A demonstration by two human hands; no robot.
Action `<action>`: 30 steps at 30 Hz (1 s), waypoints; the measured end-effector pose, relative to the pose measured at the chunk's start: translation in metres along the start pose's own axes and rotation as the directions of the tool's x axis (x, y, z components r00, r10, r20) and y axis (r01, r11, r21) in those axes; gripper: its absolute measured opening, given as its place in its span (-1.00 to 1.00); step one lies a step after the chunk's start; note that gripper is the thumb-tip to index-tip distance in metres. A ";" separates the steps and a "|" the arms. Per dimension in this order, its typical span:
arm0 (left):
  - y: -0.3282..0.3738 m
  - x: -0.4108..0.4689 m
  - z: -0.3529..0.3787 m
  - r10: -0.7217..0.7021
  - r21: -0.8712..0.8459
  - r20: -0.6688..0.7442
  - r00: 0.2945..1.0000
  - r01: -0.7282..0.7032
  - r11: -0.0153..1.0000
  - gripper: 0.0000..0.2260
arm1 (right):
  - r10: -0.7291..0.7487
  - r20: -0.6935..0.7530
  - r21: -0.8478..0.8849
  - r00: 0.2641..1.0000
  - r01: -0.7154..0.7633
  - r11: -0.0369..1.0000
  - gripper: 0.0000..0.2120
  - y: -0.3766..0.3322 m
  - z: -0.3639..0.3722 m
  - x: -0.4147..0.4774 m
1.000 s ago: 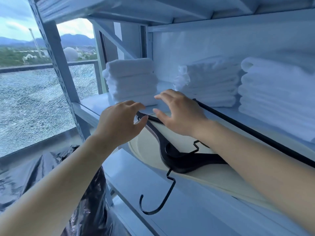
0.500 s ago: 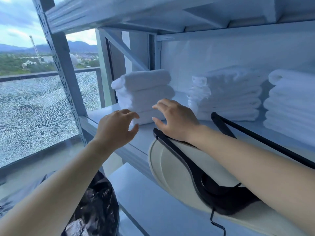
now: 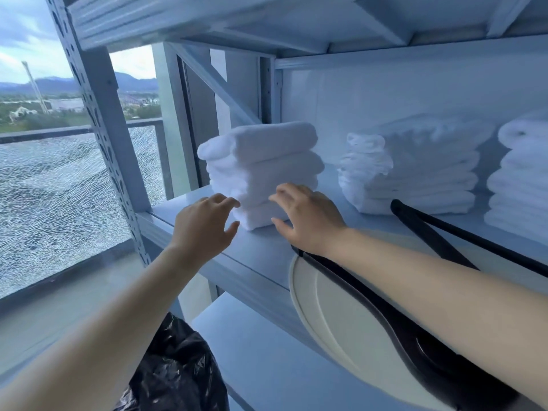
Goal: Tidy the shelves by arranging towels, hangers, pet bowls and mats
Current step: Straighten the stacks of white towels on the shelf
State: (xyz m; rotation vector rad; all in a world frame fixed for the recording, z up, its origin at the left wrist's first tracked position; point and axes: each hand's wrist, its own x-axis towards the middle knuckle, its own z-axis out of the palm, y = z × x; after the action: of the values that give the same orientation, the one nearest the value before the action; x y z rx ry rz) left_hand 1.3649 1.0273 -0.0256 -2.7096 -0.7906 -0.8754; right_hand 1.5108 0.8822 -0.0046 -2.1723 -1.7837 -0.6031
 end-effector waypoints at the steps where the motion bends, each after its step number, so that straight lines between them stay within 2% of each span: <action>1: -0.001 0.003 0.003 0.011 -0.003 0.001 1.000 -0.011 1.000 -0.70 | 0.004 0.003 -0.006 1.000 -0.004 1.000 -0.61 0.000 0.002 0.001; 8: -0.002 0.016 0.018 0.062 0.014 0.022 0.998 -0.062 0.998 -0.65 | 0.036 0.020 -0.020 0.999 -0.036 0.999 -0.61 0.001 0.008 0.004; 14: 0.004 0.013 0.029 0.047 0.004 0.030 0.998 -0.047 0.999 -0.64 | 0.057 0.029 -0.038 0.998 -0.056 0.998 -0.61 0.011 0.011 0.007; 24: 0.030 0.017 0.039 0.024 -0.122 0.007 1.000 -0.023 0.992 -0.74 | 0.104 0.039 -0.056 0.994 -0.102 0.993 -0.61 0.038 0.010 0.002; 30: 0.056 0.031 0.054 0.041 -0.221 0.018 0.999 -0.036 0.975 -0.72 | 0.131 0.018 -0.072 0.991 -0.129 0.989 -0.61 0.055 0.007 -0.001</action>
State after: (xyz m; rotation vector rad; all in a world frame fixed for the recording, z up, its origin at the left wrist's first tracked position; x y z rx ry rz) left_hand 1.4426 1.0115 -0.0519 -2.9201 -0.6794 -0.9792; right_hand 1.5654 0.8735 -0.0079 -2.3295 -1.6386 -0.6219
